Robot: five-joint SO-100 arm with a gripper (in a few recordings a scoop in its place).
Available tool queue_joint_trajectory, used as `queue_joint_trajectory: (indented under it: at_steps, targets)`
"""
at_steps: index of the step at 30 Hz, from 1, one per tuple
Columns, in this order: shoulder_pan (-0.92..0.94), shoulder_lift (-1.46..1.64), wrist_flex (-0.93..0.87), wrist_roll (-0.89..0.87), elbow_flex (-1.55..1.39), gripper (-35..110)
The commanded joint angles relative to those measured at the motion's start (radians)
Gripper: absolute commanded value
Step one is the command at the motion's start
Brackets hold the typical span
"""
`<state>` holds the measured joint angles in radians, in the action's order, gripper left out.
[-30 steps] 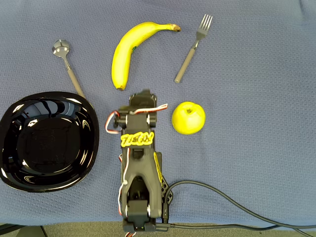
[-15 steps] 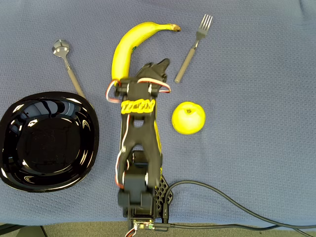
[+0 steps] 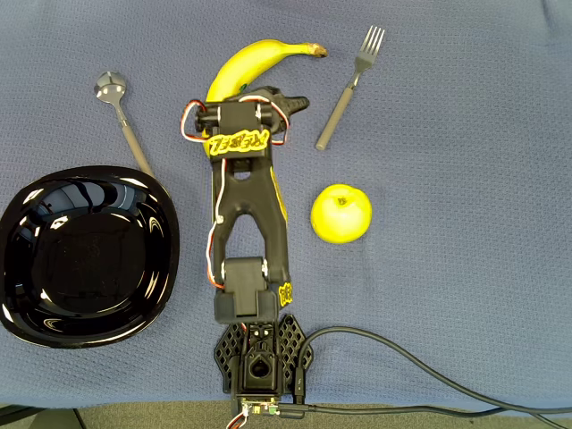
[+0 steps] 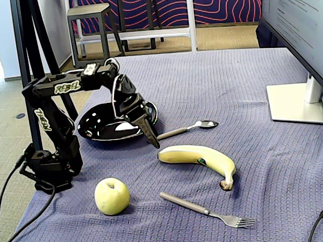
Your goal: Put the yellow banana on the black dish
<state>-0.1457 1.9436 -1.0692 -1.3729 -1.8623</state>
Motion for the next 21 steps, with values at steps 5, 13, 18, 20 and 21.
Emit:
queue_joint_trajectory:
  at_steps: [5,13,18,20,21]
  targets:
    - [-0.075,-0.126,0.032,-0.127,0.281,39]
    - [-0.121,-0.233,0.064,-0.219,0.374,38]
    - [-0.107,-0.290,0.164,-0.295,0.304,41]
    - [-0.098,-0.318,0.170,-0.327,0.302,40]
    - [-0.095,-0.330,0.184,-0.344,0.295,40]
